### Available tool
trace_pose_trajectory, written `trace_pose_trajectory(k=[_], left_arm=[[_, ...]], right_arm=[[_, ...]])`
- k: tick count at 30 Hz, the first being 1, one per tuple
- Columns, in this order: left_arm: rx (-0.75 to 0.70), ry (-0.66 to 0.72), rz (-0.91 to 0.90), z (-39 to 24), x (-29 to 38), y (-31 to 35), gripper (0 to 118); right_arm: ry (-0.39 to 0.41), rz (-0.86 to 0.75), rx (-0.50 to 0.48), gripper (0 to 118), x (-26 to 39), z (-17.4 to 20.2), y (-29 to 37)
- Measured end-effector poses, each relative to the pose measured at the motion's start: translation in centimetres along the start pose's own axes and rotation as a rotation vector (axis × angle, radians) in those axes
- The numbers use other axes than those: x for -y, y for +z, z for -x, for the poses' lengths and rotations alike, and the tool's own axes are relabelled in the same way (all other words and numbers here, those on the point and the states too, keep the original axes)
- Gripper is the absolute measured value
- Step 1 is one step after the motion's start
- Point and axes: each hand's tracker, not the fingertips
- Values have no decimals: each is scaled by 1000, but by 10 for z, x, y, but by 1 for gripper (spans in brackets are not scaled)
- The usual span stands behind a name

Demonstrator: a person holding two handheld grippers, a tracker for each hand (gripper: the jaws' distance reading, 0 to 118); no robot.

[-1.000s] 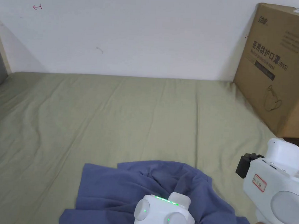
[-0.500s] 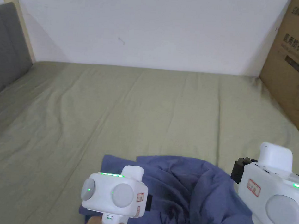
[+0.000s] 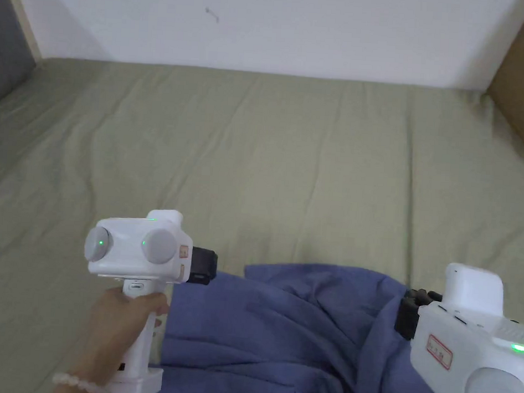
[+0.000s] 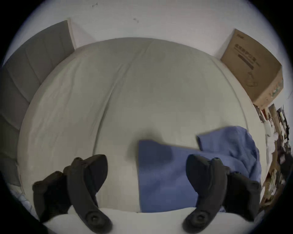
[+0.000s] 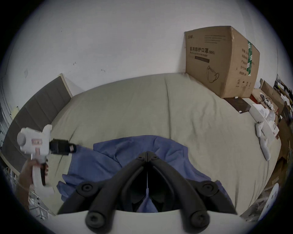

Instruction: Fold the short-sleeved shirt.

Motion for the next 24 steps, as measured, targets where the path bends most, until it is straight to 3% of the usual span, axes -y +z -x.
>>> trace_pose_trajectory(k=[2,4,6,7,9,10,16,17,18,20,24], left_arm=[[6,-6,35,-1,0,-22,100],[-28,-53,102,-5,7,-44,89],[-37,-54,37,-9,8,-30,80],[-51,-47,7,-11,12,-22,64],[-93,-85,-69,-14,15,-14,4],[-147,-118,-56,-17,16,-14,0],[-64,-24,-53,-5,14,5,0],[-55,-24,-57,-4,13,10,0],[-40,-23,-67,-4,14,15,0],[-31,-36,-86,-5,13,25,0],[2,-37,-106,-3,13,36,0]], right_arm=[[5,25,6,0,4,1,-13],[10,43,8,0,7,0,-21],[12,56,5,0,10,-2,-23],[10,61,1,0,10,-3,-25],[-3,76,-10,0,9,-6,-29],[-7,78,-13,0,8,-7,-30],[-5,76,-77,0,-22,-18,-38],[11,75,-84,7,-30,-20,-45],[40,98,-95,30,-39,-20,-52],[112,162,-132,97,-57,-19,-76],[188,270,-138,100,-75,-14,-144]])
